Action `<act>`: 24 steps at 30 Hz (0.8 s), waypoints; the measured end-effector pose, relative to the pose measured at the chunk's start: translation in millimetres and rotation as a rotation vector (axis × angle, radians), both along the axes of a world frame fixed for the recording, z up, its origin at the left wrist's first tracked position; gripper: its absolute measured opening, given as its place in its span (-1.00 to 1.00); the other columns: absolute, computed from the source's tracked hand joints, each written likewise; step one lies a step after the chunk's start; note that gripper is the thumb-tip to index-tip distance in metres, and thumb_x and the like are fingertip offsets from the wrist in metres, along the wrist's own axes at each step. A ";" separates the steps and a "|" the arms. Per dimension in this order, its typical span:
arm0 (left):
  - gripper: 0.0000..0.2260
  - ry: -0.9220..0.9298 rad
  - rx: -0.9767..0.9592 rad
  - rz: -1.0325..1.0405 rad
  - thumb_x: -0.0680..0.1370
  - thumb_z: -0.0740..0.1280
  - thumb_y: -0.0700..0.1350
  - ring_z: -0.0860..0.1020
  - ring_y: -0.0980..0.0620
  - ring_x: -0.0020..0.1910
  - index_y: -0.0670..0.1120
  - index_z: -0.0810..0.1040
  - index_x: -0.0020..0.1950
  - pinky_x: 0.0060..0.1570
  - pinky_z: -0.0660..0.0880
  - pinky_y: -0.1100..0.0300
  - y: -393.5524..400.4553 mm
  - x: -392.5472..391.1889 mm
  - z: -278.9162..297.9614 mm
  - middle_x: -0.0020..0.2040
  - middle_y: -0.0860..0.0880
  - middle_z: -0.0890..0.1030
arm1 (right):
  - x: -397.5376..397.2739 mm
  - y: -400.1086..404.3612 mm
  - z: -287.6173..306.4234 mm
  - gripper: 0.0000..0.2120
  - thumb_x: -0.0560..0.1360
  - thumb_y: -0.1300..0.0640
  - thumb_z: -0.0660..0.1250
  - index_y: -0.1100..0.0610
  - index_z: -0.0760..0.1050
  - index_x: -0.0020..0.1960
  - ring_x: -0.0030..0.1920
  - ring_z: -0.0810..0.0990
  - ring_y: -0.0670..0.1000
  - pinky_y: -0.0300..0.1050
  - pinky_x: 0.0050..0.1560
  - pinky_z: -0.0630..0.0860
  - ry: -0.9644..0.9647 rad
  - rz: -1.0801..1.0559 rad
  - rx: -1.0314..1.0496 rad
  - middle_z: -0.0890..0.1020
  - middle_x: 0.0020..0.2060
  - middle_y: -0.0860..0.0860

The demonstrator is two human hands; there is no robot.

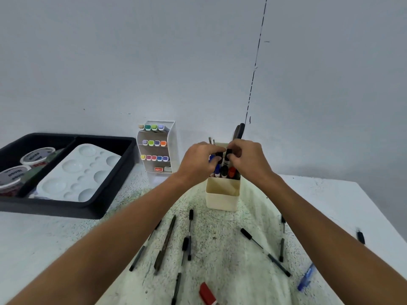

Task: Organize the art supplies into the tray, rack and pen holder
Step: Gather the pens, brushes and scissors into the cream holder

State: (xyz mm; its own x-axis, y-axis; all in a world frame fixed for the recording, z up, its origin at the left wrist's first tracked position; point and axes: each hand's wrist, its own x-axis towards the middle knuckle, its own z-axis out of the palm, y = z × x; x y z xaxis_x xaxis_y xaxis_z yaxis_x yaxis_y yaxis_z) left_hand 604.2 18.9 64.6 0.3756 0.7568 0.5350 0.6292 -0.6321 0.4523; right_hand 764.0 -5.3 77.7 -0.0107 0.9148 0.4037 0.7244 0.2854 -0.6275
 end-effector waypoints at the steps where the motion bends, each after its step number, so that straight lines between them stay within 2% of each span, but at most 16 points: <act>1: -0.75 0.012 0.000 0.006 0.47 0.36 -0.25 0.57 -0.07 0.05 -0.11 0.66 0.13 0.06 0.49 0.05 1.1 0.0 -1.3 0.02 -0.07 0.69 | -0.3 1.2 0.3 -0.85 0.45 0.30 0.32 0.18 0.61 -0.02 -0.17 0.62 0.04 0.01 -0.05 0.58 -0.009 -0.005 -0.015 0.66 -0.19 0.08; 5: -0.76 0.083 0.010 0.035 0.52 0.30 -0.24 0.46 -0.07 0.07 -0.12 0.65 0.14 0.00 0.42 0.08 2.4 0.4 -6.2 -0.01 -0.07 0.63 | -1.6 4.1 -2.2 -0.78 0.44 0.28 0.27 0.13 0.66 -0.04 -0.17 0.62 0.07 0.04 -0.09 0.59 -0.110 0.008 -0.091 0.68 -0.22 0.09; 10: -0.61 0.169 -0.004 0.029 0.44 0.13 -0.18 0.42 -0.09 -0.01 -0.14 0.65 0.14 -0.09 0.44 0.00 -1.4 1.4 -6.8 -0.06 -0.10 0.59 | -3.9 1.7 -1.2 -0.65 0.43 0.31 0.15 0.12 0.67 0.00 -0.19 0.59 0.13 0.05 -0.15 0.58 -0.162 -0.002 -0.124 0.66 -0.24 0.13; 12: -0.56 0.198 -0.017 0.032 0.42 0.10 -0.16 0.40 -0.09 0.02 -0.13 0.62 0.19 -0.07 0.43 0.00 -2.0 0.9 -8.2 -0.01 -0.11 0.56 | -5.2 1.0 1.0 -0.59 0.40 0.35 0.12 0.11 0.67 0.03 -0.22 0.58 0.14 0.04 -0.17 0.58 -0.188 -0.002 -0.161 0.64 -0.24 0.14; 15: -0.52 0.231 -0.010 0.058 0.42 0.08 -0.13 0.35 -0.09 0.09 -0.09 0.59 0.26 -0.07 0.37 0.11 -1.1 -0.6 -10.4 0.10 -0.10 0.50 | -6.8 0.8 3.2 -0.58 0.39 0.38 0.12 0.14 0.66 0.05 -0.19 0.59 0.17 0.06 -0.13 0.59 -0.213 -0.001 -0.216 0.64 -0.21 0.17; 20: -0.51 0.246 -0.009 0.057 0.41 0.10 -0.14 0.35 -0.10 0.09 -0.08 0.55 0.30 -0.14 0.36 0.13 -2.1 -2.1 -10.4 0.08 -0.12 0.47 | -8.6 0.8 4.3 -0.59 0.37 0.37 0.12 0.14 0.65 0.04 -0.18 0.60 0.20 0.07 -0.14 0.60 -0.217 -0.001 -0.265 0.62 -0.21 0.18; 22: -0.52 0.218 0.014 0.043 0.41 0.13 -0.17 0.38 -0.09 0.05 -0.10 0.55 0.30 -0.20 0.36 0.14 -5.8 -3.9 -10.2 0.04 -0.12 0.47 | -10.6 -1.6 3.9 -0.60 0.40 0.36 0.13 0.13 0.64 0.08 -0.13 0.61 0.20 0.01 -0.14 0.58 -0.210 -0.018 -0.249 0.63 -0.16 0.18; 24: -0.58 0.133 0.041 0.024 0.41 0.18 -0.21 0.41 -0.02 -0.05 -0.15 0.59 0.24 -0.27 0.40 0.15 -10.9 -10.4 -8.8 -0.04 -0.11 0.49 | -13.1 -6.6 3.6 -0.60 0.45 0.34 0.16 0.16 0.59 0.19 0.01 0.60 0.17 0.00 -0.02 0.55 -0.210 -0.070 -0.150 0.64 0.01 0.16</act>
State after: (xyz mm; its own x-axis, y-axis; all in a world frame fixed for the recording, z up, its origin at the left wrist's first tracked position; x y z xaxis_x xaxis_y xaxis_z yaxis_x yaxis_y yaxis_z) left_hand 593.8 8.0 55.7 0.4271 0.7450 0.5124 0.6970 -0.6323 0.3383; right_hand 750.9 -11.9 81.2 -0.0146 0.9657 0.2593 0.8578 0.1453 -0.4930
